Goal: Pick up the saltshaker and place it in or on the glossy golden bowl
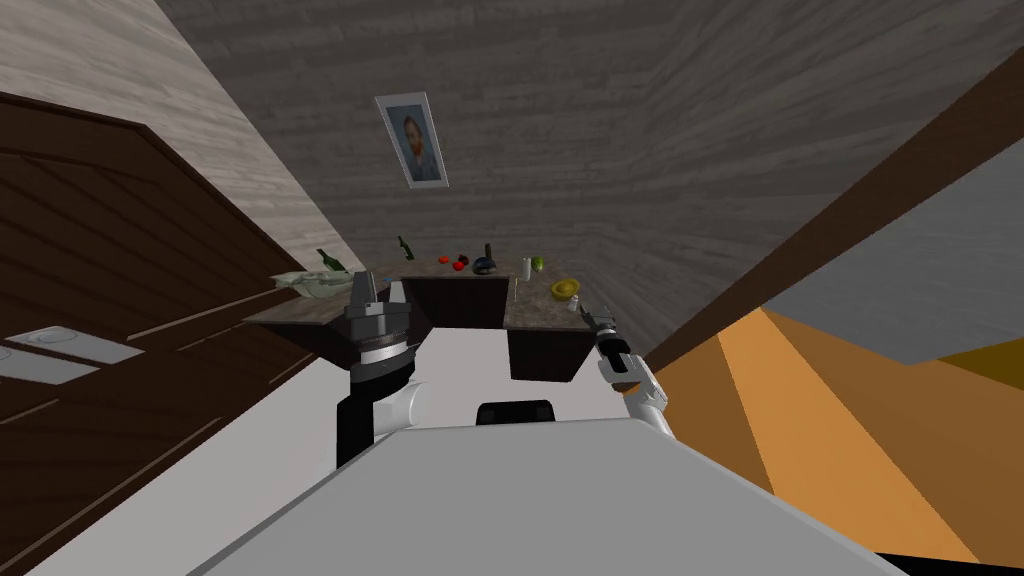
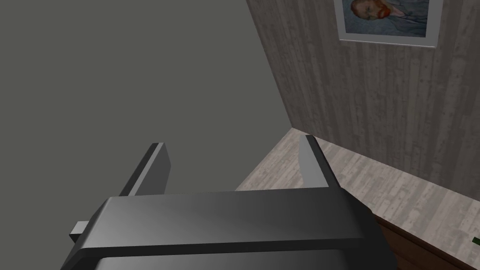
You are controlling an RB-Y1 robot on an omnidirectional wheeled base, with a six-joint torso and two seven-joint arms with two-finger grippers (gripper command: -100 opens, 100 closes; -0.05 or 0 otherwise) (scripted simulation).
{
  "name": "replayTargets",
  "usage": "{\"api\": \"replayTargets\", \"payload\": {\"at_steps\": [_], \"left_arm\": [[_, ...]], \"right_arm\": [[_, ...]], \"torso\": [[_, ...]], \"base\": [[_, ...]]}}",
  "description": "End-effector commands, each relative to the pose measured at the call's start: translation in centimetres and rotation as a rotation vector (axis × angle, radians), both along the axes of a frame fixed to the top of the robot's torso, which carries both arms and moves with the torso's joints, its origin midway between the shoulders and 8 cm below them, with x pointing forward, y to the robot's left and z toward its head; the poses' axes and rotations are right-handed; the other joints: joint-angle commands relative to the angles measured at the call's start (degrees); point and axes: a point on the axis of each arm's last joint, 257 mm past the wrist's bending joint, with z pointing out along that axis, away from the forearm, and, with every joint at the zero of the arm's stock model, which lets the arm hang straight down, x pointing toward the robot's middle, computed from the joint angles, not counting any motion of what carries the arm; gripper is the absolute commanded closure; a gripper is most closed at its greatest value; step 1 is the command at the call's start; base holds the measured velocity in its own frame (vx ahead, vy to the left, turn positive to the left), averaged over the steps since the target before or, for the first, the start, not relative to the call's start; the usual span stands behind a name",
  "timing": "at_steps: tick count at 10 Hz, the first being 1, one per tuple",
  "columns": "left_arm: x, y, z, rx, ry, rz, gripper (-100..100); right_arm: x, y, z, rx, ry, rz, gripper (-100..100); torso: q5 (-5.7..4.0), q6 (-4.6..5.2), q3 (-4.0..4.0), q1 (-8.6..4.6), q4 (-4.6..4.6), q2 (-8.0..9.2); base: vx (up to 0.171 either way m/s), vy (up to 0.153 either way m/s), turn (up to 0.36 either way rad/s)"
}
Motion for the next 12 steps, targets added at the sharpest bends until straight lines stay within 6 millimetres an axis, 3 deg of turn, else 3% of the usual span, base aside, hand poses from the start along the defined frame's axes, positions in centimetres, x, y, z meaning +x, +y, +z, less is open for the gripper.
{"api": "replayTargets", "payload": {"at_steps": [1, 6, 8, 9, 10, 12], "left_arm": [[0.0, 0.0, 0.0, 0.0, 0.0, 0.0, 0], [0.0, 0.0, 0.0, 0.0, 0.0, 0.0, 0], [0.0, 0.0, 0.0, 0.0, 0.0, 0.0, 0], [0.0, 0.0, 0.0, 0.0, 0.0, 0.0, 0], [0.0, 0.0, 0.0, 0.0, 0.0, 0.0, 0], [0.0, 0.0, 0.0, 0.0, 0.0, 0.0, 0]], "right_arm": [[-0.8, -0.9, -1.7, -0.023, 0.041, -0.038, -100], [-3.1, -2.0, -6.7, -0.002, 0.135, -0.126, -100], [-3.2, -1.7, -7.0, 0.005, 0.136, -0.126, -100], [-3.2, -1.7, -7.1, 0.006, 0.137, -0.127, 0], [-3.4, -3.6, -7.4, 0.002, 0.142, -0.146, -100], [-3.8, -7.6, -7.3, -0.006, 0.141, -0.185, -100]], "torso": [[0.0, 0.0, 0.0, 0.0, 0.0, 0.0], [-0.05, 0.0, 0.07, -0.28, 0.03, 0.12], [-0.07, -0.01, 0.0, -0.35, 0.0, 0.01], [-0.07, 0.0, 0.18, -0.35, 0.06, 0.35], [-0.06, 0.01, 0.34, -0.32, 0.13, 0.61], [-0.01, -0.01, 0.54, -0.12, 0.2, 0.96]], "base": [[0.199, 0.043, 0.004], [0.195, 0.02, 0.016], [0.145, -0.014, 0.016], [0.017, -0.001, 0.0], [-0.018, 0.029, 0.175], [-0.071, 0.069, 0.239]]}}
